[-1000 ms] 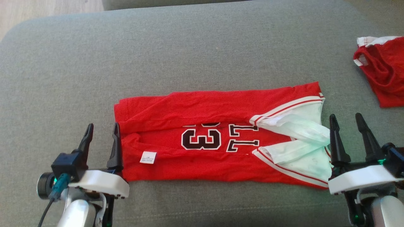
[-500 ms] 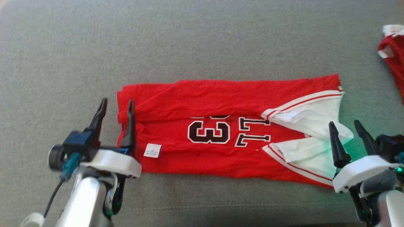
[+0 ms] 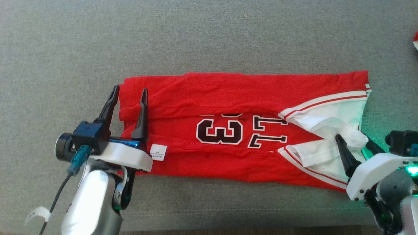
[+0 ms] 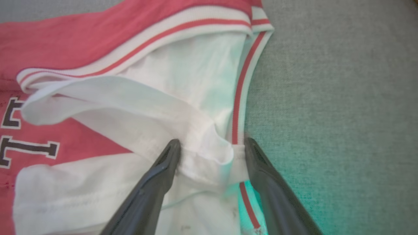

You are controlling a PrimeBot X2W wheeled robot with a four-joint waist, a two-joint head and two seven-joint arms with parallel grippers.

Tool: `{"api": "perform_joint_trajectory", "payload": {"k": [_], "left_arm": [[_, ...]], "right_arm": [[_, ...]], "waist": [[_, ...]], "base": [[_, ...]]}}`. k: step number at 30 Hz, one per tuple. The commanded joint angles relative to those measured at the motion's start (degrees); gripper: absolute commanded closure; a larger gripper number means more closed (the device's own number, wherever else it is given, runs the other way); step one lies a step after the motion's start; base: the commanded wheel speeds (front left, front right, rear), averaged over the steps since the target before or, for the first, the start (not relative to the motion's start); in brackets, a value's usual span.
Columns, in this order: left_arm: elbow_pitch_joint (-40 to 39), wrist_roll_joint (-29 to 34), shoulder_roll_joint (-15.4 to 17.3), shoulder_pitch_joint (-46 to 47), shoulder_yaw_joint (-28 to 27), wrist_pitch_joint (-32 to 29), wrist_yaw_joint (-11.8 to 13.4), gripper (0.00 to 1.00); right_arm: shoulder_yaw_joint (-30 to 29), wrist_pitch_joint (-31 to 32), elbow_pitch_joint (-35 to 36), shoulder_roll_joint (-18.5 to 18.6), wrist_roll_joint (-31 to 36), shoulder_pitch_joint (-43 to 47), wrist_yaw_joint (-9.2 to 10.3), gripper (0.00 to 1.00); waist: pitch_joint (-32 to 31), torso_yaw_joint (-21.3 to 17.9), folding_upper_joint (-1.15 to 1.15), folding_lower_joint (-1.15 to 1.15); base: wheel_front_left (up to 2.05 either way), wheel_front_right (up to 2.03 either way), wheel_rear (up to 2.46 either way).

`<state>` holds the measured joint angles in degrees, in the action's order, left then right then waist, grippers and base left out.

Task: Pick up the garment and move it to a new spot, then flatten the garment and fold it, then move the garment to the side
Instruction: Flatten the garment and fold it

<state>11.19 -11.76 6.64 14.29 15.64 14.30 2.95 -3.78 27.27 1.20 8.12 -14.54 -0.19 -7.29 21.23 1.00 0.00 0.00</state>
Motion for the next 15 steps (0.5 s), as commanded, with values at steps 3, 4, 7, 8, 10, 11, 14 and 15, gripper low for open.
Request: {"api": "perform_joint_trajectory", "payload": {"k": [3,4,7,8,10,11,14,15], "left_arm": [[-1.64,0.85,0.20,2.07,-2.46,0.70,-0.61,0.00],[-1.66,1.00,0.11,2.16,-2.54,0.70,-0.72,0.00],[-1.72,1.35,-0.12,2.27,-2.87,0.70,-0.99,0.00],[-1.69,1.46,-0.18,2.29,-2.99,0.70,-1.07,0.00],[-1.59,1.63,-0.26,2.35,-3.21,0.70,-1.30,0.00],[-1.56,1.71,-0.30,2.38,-3.33,0.70,-1.43,0.00],[-1.45,1.94,-0.42,2.47,-3.68,0.70,-1.75,0.00],[-1.44,2.01,-0.47,2.48,-3.81,0.70,-1.83,0.00]], "right_arm": [[1.58,2.92,2.60,-0.12,-0.71,3.31,-0.20,0.62],[1.49,3.49,3.28,-0.29,-0.87,3.78,-0.20,1.00],[1.24,4.05,4.71,-0.84,-1.31,4.46,-0.20,1.00],[1.04,3.81,4.95,-1.03,-1.42,4.38,-0.20,1.00],[0.72,3.31,5.14,-1.25,-1.47,4.04,-0.20,1.00],[0.49,2.67,5.31,-1.34,-1.52,3.68,-0.20,1.00],[-0.66,0.96,5.58,-1.39,-1.58,2.70,-0.20,1.00],[-1.23,0.46,5.59,-1.28,-1.56,2.39,-0.20,1.00]], "waist": [[0.08,-0.19,0.00,0.00],[0.10,-0.29,0.00,0.00],[0.12,-0.73,0.00,0.00],[0.11,-0.88,0.00,0.00],[0.09,-1.14,0.00,0.00],[0.07,-1.25,0.00,0.00],[-0.13,-1.45,0.00,0.00],[-0.22,-1.48,0.00,0.00]], "base": [[0.00,0.00,0.00],[0.00,0.00,0.00],[0.00,0.00,0.00],[0.00,0.00,0.00],[0.00,0.00,0.00],[0.00,0.00,0.00],[0.00,0.00,0.00],[0.00,0.00,0.00]]}}
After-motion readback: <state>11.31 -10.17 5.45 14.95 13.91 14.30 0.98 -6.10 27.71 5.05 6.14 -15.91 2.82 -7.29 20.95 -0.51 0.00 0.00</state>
